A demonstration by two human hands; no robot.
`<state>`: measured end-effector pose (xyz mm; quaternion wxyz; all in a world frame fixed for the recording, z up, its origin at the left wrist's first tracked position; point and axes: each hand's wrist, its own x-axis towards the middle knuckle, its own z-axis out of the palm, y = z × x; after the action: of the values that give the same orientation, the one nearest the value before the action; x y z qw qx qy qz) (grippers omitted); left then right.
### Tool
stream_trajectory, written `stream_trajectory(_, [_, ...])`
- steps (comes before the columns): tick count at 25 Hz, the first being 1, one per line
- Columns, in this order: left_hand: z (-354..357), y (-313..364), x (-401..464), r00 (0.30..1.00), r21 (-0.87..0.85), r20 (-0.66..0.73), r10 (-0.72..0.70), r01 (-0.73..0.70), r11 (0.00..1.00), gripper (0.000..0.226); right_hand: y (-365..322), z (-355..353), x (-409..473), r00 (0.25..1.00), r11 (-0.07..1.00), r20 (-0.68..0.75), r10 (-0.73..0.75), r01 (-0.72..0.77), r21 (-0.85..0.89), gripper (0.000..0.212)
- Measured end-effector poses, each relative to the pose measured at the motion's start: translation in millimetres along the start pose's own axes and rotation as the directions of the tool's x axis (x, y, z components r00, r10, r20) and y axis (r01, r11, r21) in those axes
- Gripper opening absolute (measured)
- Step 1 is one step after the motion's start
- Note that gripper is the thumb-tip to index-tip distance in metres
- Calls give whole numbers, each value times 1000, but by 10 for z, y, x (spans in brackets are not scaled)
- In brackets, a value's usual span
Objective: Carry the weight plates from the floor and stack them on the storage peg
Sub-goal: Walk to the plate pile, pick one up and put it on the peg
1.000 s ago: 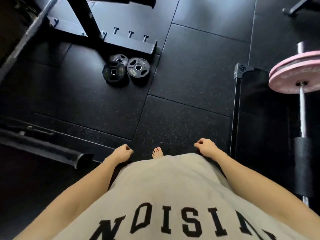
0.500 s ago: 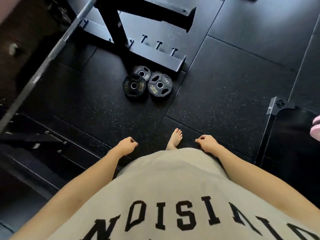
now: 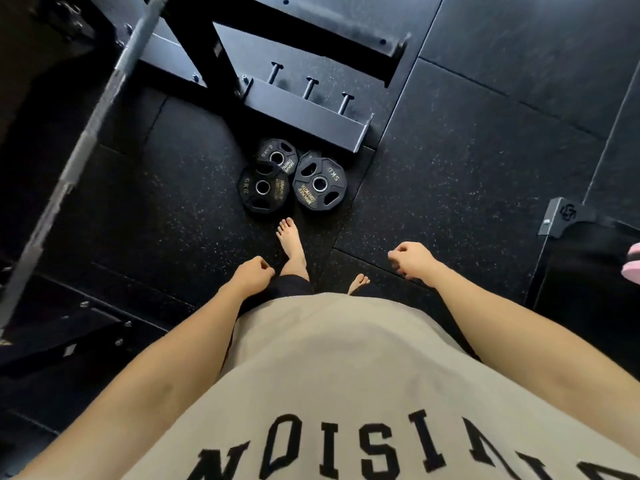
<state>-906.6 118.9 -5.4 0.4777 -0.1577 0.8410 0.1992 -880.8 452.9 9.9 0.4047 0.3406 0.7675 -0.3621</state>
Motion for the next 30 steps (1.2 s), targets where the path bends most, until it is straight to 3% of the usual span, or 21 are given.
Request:
stream_trajectory(5, [-835, 379, 1011, 994, 146, 100, 34, -48, 988, 26, -693, 131, 630, 988, 975, 9, 151, -151, 165, 12])
stream_trajectory(9, [-1010, 706, 2038, 988, 193, 143, 53, -80, 978, 32, -858, 392, 1491, 969, 935, 38, 245, -246, 256, 13])
stream_trajectory(18, [-303, 1112, 5054, 977, 300, 46, 207, -211, 930, 30, -610, 1517, 4336, 928, 829, 89, 362, -365, 423, 21])
stream_trajectory(24, [79, 1464, 6523, 928, 359, -116, 354, -293, 886, 32, -318, 2031, 5776, 914, 762, 86, 396, -380, 525, 29])
stream_trajectory(30, [306, 1639, 6998, 873, 570, -64, 484, -366, 735, 67, -310, 2213, 6345, 908, 486, 295, 298, -411, 772, 30])
